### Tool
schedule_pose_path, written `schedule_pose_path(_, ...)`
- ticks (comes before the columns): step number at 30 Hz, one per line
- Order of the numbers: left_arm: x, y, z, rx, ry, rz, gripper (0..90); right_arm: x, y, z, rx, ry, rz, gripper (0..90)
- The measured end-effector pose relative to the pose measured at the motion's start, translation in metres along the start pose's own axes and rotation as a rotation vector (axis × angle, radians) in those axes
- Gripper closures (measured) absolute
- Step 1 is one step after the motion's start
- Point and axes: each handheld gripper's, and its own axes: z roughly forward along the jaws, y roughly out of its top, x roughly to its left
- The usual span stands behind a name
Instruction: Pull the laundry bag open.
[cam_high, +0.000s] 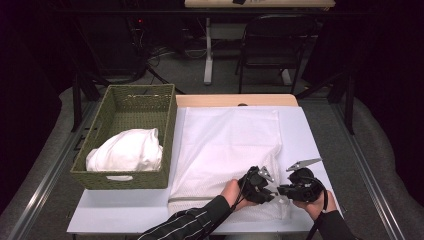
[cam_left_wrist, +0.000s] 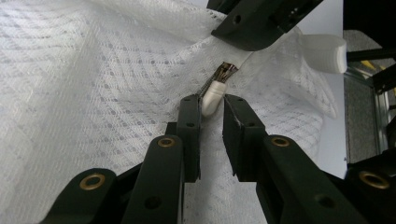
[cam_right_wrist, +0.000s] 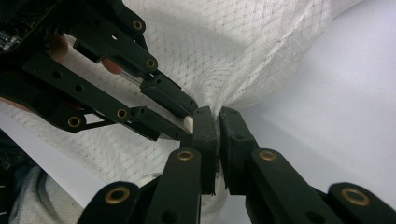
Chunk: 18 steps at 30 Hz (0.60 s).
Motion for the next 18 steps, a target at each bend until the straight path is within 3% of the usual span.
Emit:
schedule_pose_path(7,0.0009,-0.0007,0.0007,-0.013,-0.036,-0.007,75.7,0.0002,0.0002,0.0001,0.005,-0.009,0.0,86.2)
schedule_pose_path(8,-0.0002,-0.0002,0.0002,-0.004,-0.015,-0.005,75.7,0.0002,0.0002,0.0001,0.005,-0.009,0.0,86.2)
schedule_pose_path(16,-0.0018,0.0009,0.0,0.002,-0.023,0.002,77.6,0.0007,0.0005,0.0006,0.007,-0.015,-0.004,86.3)
schedule_pose_path(17,-0.0016,0.0011,0.0009,-0.009,-0.042,0.0,77.5,0.0012,0.0006,0.0008,0.009,-0.014,-0.004,86.2)
schedule_pose_path(18,-0.0022,0.0016,0.0009,0.0,-0.031,-0.001,76.8,0.0013,0.0007,0.0009,0.01,-0.014,-0.005,86.2)
